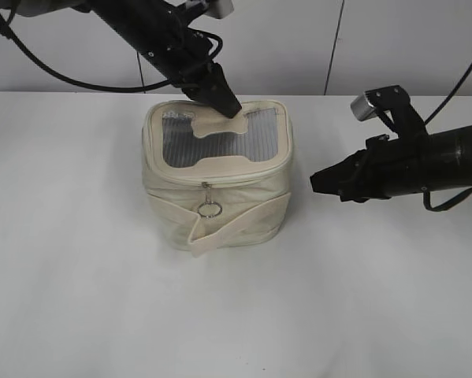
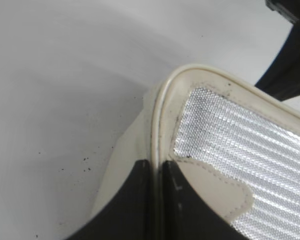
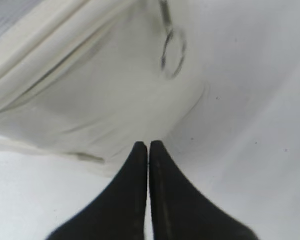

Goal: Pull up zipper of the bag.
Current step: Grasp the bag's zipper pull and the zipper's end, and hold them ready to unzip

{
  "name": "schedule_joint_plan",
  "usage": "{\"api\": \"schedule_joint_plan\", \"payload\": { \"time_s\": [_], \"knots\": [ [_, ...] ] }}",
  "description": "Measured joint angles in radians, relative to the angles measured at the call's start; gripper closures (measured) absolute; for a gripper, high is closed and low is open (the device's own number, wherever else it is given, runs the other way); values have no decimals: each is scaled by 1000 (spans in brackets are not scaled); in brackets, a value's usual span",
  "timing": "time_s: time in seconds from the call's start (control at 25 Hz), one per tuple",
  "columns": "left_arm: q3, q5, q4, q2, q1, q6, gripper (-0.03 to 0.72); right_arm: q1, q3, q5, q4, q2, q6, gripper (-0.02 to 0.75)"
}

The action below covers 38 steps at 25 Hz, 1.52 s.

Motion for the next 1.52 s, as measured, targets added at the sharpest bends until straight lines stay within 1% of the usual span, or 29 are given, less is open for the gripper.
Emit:
{"api": "schedule_joint_plan", "payload": {
  "time_s": [0.16, 0.28, 0.36, 0.4, 0.48, 0.56, 0.6, 0.64, 0.72, 0.8, 1.12, 1.36, 1.52],
  "knots": [
    [0, 0, 2, 0, 0, -19, 644, 0, 76, 8, -4, -82, 14, 720],
    [0, 0, 2, 0, 0, -25, 644, 0, 92, 27, -1, -118, 17, 720],
    [0, 0, 2, 0, 0, -26, 644, 0, 88, 25, 15, -121, 15, 694],
    [0, 0, 2, 0, 0, -26, 644, 0, 81, 21, 19, -118, 8, 653],
    [0, 0, 2, 0, 0, -26, 644, 0, 55, 16, 39, -97, -11, 510],
    [0, 0, 2, 0, 0, -26, 644, 0, 31, 13, 99, -67, -66, 374],
    [0, 0, 1, 0, 0, -26, 644, 0, 18, 13, 131, -49, -101, 332],
    [0, 0, 1, 0, 0, -26, 644, 0, 6, 13, 148, -30, -130, 314],
    [0, 1, 1, 0, 0, -26, 644, 0, -23, 13, 167, 6, -161, 307],
    [0, 1, 1, 0, 0, -26, 644, 0, -51, 23, 171, 42, -176, 315],
    [-2, 1, 2, 0, 0, -28, 644, 0, -157, 80, 175, 148, -183, 321],
    [-2, 1, 3, 0, 0, -30, 644, 0, -179, 85, 177, 172, -182, 322],
    [-2, 1, 4, 0, 0, -30, 644, 0, -206, 85, 177, 178, -182, 337]
  ]
}}
